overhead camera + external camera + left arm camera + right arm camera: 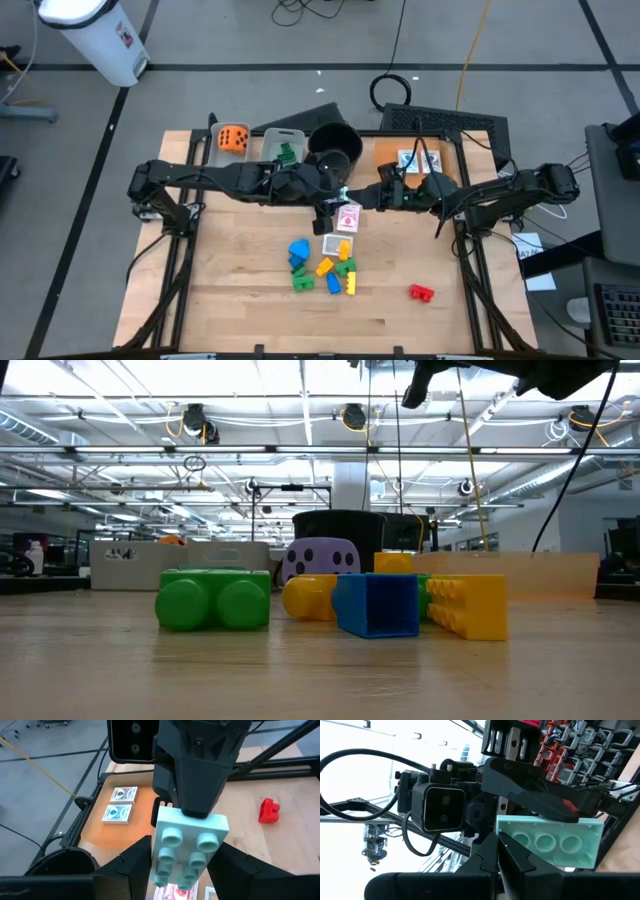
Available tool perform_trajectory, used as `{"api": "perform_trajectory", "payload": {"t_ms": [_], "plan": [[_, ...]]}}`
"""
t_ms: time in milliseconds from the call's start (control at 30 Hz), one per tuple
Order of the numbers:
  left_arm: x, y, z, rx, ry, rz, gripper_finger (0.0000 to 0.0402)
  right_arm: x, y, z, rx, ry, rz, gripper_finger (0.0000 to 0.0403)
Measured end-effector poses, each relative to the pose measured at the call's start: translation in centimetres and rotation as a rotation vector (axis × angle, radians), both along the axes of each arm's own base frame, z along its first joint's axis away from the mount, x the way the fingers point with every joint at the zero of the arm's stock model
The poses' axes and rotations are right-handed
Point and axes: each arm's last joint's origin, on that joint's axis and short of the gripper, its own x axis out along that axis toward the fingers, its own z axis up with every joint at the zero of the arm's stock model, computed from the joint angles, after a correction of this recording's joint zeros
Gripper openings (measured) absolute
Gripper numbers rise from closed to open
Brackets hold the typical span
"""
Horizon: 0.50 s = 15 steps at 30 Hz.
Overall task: Pick & Place Toys
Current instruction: Put the light blue game piece into the right gray bin
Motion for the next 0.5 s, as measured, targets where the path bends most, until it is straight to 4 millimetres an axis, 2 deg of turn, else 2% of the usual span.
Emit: {"api": "perform_trajectory", "payload": {"t_ms": [100, 233, 500], "plan": [[0.0, 0.04, 0.0, 0.0, 0.0, 0.001, 0.0175, 0.01, -0.01, -0.01, 0.0, 0.001, -0.001, 0.0], [-0.01, 0.01, 0.01, -0.005, -0.001, 0.004, 0.0141, 0.01, -0.01, -0.02, 0.003, 0.001, 0.0, 0.0], [-0.01, 0.03, 0.02, -0.006, -0.002, 0.006, 0.0138, 0.01, -0.01, 0.0, -0.009, -0.001, -0.005, 0.0005]]}}
